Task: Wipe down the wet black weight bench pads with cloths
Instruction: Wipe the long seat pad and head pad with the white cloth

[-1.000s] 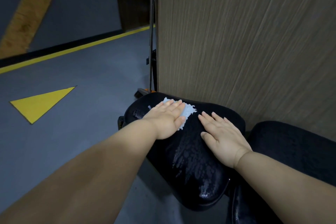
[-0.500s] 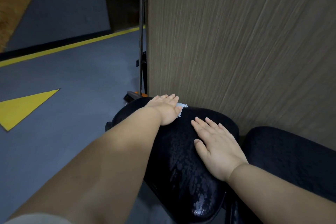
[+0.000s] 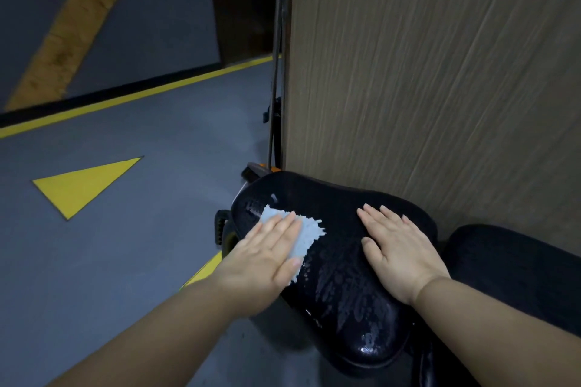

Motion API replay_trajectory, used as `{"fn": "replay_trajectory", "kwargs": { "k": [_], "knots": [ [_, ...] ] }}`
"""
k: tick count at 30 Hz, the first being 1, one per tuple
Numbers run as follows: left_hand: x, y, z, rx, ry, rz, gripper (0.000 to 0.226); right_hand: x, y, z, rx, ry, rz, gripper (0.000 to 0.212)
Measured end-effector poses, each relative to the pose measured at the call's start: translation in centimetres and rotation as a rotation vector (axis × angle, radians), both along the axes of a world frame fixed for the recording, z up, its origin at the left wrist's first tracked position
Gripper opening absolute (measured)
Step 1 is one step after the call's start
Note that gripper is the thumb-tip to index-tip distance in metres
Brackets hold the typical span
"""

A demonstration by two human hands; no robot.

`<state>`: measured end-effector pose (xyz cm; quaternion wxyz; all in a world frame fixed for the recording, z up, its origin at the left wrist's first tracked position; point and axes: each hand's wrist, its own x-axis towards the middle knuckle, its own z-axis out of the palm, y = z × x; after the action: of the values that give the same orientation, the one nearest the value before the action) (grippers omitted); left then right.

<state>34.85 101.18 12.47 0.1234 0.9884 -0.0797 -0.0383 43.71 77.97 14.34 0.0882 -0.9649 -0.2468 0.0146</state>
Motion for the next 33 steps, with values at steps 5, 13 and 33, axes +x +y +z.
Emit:
{"fn": "replay_trajectory", "kwargs": {
  "k": [5,13,33],
  "knots": [
    [-0.7,0.5,-1.1,-0.004,-0.018,0.014,0.081,0.0,0.1,-0.1,0.0,-0.009,-0.001,0.055],
    [2.2,0.9,0.1,-0.033,-0.015,0.064,0.055,0.3,0.3,0.0,-0.082,-0.024,0.021,0.056],
    [15.7,1.5,3.5,0.061,0.181,0.162,0.056,0.7,0.8,-0.1,-0.075,-0.022,0.06,0.091]
  ]
}}
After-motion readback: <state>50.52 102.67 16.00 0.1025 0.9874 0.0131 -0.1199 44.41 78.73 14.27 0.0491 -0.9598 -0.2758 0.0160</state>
